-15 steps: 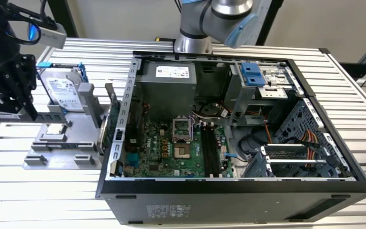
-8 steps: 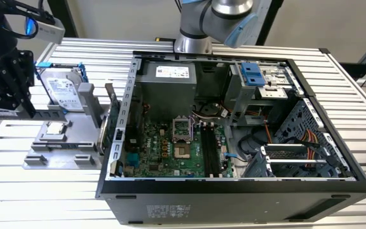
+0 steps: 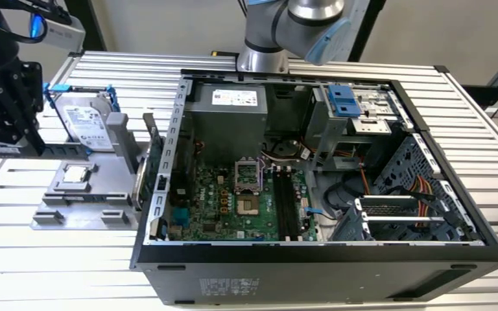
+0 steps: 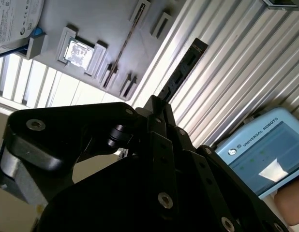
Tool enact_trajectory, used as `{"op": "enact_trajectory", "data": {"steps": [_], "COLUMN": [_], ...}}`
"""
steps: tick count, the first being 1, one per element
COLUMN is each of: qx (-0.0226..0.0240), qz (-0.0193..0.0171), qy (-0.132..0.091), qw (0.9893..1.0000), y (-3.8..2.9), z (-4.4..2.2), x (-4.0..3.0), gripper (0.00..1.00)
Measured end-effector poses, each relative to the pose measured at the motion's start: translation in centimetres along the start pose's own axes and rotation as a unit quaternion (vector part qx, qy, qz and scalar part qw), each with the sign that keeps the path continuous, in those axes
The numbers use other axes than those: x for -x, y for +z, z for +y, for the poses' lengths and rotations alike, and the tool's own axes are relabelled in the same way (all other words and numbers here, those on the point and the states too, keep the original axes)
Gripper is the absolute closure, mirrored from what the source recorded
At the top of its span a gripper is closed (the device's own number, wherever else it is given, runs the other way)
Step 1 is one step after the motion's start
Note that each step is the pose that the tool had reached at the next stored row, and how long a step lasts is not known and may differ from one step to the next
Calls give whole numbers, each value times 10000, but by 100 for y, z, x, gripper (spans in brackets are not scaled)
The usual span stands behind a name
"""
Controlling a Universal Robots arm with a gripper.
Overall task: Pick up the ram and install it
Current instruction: 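Pick up the ram and move it above insertion slot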
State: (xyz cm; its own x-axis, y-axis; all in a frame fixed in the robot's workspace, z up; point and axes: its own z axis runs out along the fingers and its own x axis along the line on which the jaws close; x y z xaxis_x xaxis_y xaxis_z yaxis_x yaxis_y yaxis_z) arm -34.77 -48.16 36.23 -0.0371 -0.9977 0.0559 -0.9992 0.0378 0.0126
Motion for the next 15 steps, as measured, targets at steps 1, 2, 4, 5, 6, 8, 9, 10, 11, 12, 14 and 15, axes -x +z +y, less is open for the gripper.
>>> {"op": "enact_trajectory", "data": {"steps": [1, 2, 4, 5, 6, 8, 9, 10, 11, 12, 14, 15], "qx": [0, 0, 0, 1, 1, 1, 1, 0, 0, 0, 0, 1], "qz": [0, 0, 0, 1, 1, 1, 1, 0, 0, 0, 0, 1], "qy": [0, 0, 0, 0, 0, -1, -1, -1, 0, 0, 0, 0], "qw": [10000, 10000, 10000, 10000, 10000, 10000, 10000, 10000, 10000, 10000, 10000, 10000], "y": [-11, -43, -64, -73, -83, -111, -119, -127, -135, -142, -156, -165], "z": [0, 0, 1, 1, 1, 1, 1, 1, 1, 1, 2, 2], "x": [-1, -2, -4, -4, -5, -6, -7, -7, -8, -8, -9, -9], "gripper": [100, 100, 100, 100, 100, 100, 100, 100, 100, 100, 100, 100]}}
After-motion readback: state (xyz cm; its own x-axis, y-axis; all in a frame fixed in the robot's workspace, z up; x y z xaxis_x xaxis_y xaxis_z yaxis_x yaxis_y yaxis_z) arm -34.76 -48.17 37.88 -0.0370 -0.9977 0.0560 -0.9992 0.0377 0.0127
